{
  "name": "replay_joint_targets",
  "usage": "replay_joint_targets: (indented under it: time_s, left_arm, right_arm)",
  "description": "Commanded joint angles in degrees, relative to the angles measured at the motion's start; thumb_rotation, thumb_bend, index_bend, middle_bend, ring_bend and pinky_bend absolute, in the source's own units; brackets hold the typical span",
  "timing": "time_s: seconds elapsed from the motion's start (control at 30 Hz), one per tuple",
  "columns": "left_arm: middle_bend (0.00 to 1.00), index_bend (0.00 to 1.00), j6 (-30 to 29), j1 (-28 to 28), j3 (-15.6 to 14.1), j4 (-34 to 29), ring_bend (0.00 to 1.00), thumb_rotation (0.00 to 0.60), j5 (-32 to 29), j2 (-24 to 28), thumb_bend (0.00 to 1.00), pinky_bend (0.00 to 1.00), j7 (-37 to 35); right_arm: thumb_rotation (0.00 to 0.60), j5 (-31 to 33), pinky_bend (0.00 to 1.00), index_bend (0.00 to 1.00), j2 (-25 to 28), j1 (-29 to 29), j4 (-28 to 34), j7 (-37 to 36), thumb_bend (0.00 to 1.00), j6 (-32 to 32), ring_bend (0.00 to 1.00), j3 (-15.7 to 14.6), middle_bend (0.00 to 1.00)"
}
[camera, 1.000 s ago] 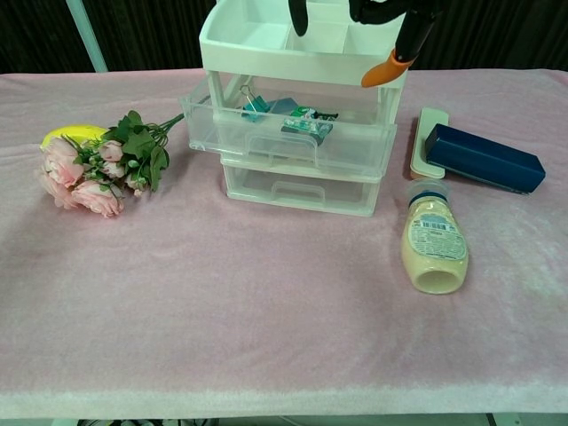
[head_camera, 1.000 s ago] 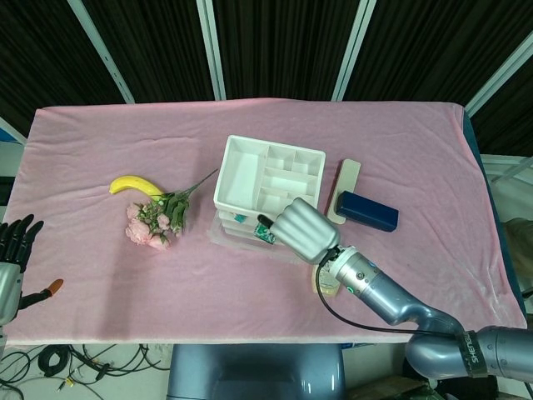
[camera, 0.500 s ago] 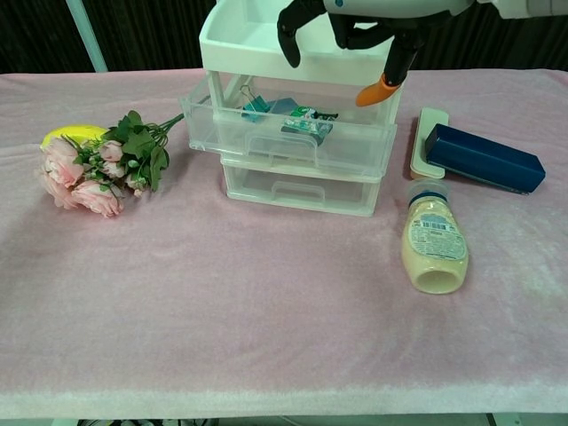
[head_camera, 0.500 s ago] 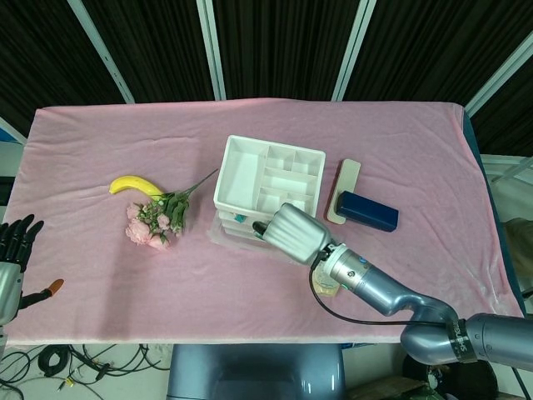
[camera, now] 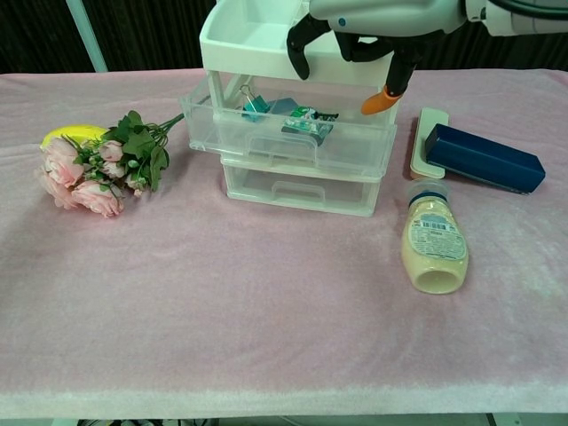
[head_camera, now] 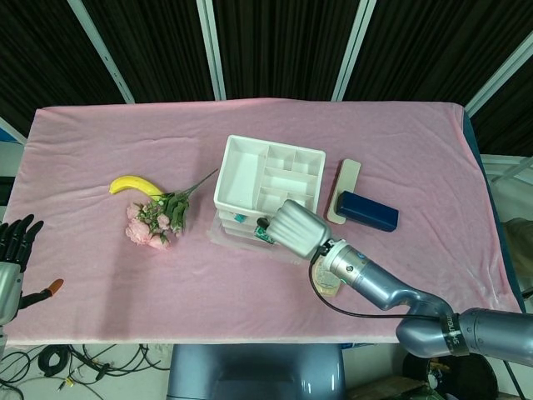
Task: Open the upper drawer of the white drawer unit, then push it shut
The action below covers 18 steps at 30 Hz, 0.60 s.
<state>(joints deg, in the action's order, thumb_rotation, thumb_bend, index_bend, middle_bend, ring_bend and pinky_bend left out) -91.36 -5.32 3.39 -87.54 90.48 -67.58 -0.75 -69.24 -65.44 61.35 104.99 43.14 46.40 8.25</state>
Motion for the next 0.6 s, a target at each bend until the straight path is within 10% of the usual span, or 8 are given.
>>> replay_joint_targets:
  time_s: [0.03,0.6]
  left_arm:
    - [0.00,0.00,0.05,0.01,0.01,-0.03,0.00,0.600,-0.10,-0.06,0.00,0.00,0.14]
    - [0.00,0.00,0.49,-0.12,0.26,-0.20,0.00,0.600,-0.73,-0.04,0.00,0.00,0.19]
  right_arm:
    - [0.600,-1.06,0.88,0.37,-1.06,0.08,-0.89,-1.11,0.10,0.30,0.97,0.10,0.97]
    - [0.600,-3.65,0.88,0.37,-5.73,1.66,-5.61,-2.15,0.10,0.02,0.96,0.25,0.97]
